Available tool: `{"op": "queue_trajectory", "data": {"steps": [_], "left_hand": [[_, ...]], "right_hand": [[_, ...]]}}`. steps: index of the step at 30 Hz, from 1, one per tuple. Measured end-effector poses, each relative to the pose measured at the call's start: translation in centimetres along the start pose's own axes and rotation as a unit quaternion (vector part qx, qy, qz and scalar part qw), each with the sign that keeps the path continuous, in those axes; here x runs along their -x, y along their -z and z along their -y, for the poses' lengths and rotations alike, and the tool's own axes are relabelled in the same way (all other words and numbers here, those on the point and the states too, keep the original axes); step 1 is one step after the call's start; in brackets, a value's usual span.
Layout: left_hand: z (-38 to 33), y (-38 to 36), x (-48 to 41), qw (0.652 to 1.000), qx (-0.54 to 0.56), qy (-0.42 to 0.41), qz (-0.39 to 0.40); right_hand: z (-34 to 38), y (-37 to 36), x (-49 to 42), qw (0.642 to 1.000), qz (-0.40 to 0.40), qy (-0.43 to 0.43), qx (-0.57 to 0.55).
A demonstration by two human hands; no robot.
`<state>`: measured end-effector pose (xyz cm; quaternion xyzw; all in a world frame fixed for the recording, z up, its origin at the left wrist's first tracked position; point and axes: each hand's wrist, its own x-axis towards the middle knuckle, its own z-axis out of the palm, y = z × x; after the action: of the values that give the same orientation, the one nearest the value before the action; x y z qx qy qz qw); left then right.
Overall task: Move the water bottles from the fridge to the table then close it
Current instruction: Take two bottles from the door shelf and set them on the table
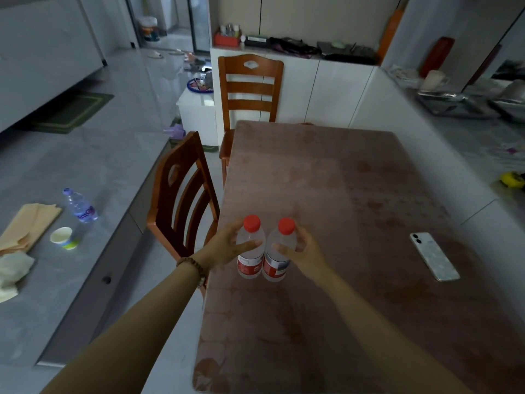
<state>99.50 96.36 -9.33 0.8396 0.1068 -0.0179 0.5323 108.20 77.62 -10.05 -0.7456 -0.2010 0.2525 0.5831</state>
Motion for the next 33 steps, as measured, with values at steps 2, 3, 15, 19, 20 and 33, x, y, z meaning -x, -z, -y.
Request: {"op": "queue_trajectory", "data": {"steps": [2,3,15,19,20,33], "left_hand": [[0.0,0.0,0.1,1.0,0.004,0.002,0.004],[0.0,0.0,0.1,1.0,0.004,0.002,0.003],[-0.5,-1.0,1.0,0.996,-0.016,-0.015,-0.087],[-3.6,-0.7,1.6,0.986,-0.004,-0.074,-0.147],[-4.7,-0.6,1.7,0.983,-0.021,-0.096,-0.158],[-11.4,-4.8,12.5,0.891,-0.234,-0.378,0.089]], "right_hand": [[-0.1,-0.1,0.0,1.0,-0.01,0.003,0.0],[-0.2,-0.1,0.0,1.0,-0.013,0.002,0.0],[0.0,-0.4,1.0,1.0,-0.014,-0.004,0.022],[1.2,0.2,3.5,0.996,-0.085,-0.006,0.012],[1.9,0.5,4.5,0.994,-0.106,-0.008,0.012],[6.1,-4.1,32.3,0.875,-0.446,-0.094,0.164]]}}
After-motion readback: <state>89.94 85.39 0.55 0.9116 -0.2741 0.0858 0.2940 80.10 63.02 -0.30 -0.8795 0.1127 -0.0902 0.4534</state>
